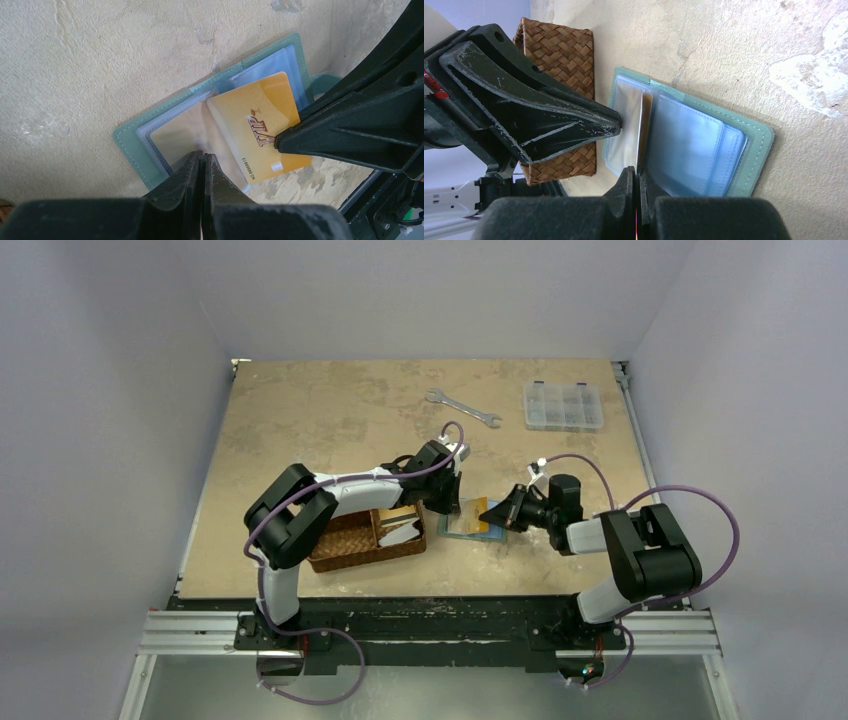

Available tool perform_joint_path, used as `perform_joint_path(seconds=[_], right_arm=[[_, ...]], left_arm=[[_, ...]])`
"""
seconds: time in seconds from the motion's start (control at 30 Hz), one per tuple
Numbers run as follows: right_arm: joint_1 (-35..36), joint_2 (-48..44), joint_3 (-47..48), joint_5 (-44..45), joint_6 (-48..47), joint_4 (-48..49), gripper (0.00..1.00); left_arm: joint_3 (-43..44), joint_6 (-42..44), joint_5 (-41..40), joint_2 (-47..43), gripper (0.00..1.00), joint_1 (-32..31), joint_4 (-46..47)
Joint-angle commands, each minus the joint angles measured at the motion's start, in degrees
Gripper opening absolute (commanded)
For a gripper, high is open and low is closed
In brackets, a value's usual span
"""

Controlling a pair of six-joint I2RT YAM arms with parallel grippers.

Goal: Put the credit cards into the card holder
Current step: Insert the credit card into the card holder.

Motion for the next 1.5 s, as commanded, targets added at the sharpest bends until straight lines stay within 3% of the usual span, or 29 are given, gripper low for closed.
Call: perform_joint_path(seconds=[0.0, 0.43, 0.73, 1.13, 1.47], right_arm=[[0.3, -0.2, 1.9, 2.3, -2.9, -0.4, 0.00], [0.3, -5.2, 5.6, 9.2, -7.8, -17.5, 0.00], [0.8, -2.2, 5.5, 5.1, -6.8, -13.9, 0.00], [1.8, 1.0, -4.7, 4.5, 9.1, 6.8, 0.00], [1.8, -8.9, -6.5, 12.6, 10.4, -2.9, 0.00]], left_arm=[[-2.0, 1.7, -0.9, 1.2, 0.00, -0.6, -2.1], [-1.6, 2.9, -1.5, 1.8, 0.00, -0.6, -2.8], [-1.1, 2.7, -0.6, 1.8, 0.00, -0.6, -2.6], [-1.8, 1.6, 0.3, 1.9, 0.00, -0.6, -1.3], [-1.8, 1.7, 0.0, 1.8, 0.00, -0.6, -1.3]])
